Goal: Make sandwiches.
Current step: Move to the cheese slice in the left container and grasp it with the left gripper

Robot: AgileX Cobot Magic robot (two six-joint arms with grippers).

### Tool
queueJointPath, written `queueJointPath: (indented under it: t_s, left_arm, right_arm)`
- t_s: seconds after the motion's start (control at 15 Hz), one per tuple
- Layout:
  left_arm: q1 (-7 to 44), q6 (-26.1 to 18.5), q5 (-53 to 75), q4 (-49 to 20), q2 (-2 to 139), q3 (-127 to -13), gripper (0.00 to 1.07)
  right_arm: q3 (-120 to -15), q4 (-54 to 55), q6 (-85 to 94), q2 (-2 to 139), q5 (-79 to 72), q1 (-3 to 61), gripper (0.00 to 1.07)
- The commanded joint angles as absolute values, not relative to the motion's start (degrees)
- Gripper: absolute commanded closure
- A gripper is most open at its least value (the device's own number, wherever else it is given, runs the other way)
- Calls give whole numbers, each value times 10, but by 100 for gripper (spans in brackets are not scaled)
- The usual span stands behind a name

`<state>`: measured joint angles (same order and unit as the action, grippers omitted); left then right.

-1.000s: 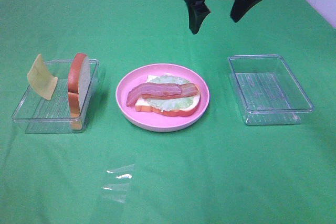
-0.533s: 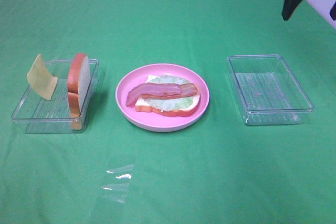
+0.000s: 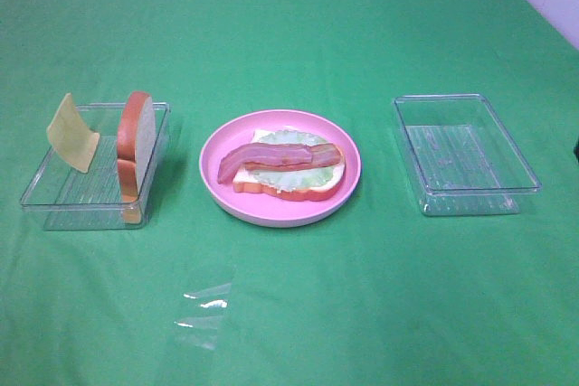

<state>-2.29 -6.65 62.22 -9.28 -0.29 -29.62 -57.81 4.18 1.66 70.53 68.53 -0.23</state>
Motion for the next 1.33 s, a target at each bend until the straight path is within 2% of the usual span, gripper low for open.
queueJointPath:
  t_s: [0.07,0.4,0.8,0.93,1.33]
  left_arm:
    - [-21,-66,617,-97,-11,-296,9]
    - [-21,-66,617,-97,-11,-296,9]
    - [-21,-66,617,-97,-11,-296,9]
    - [-21,-66,617,-97,-11,-296,9]
    - [-21,-66,617,-97,-10,-296,9]
  right_arm:
    - [-475,32,13,485,678,-2,14]
    - [-401,26,13,202,670,-2,14]
    - [-292,26,42,16,622,-2,14]
    - [-258,28,30,-23,635,-2,14]
    - [-260,34,21,-20,635,-2,14]
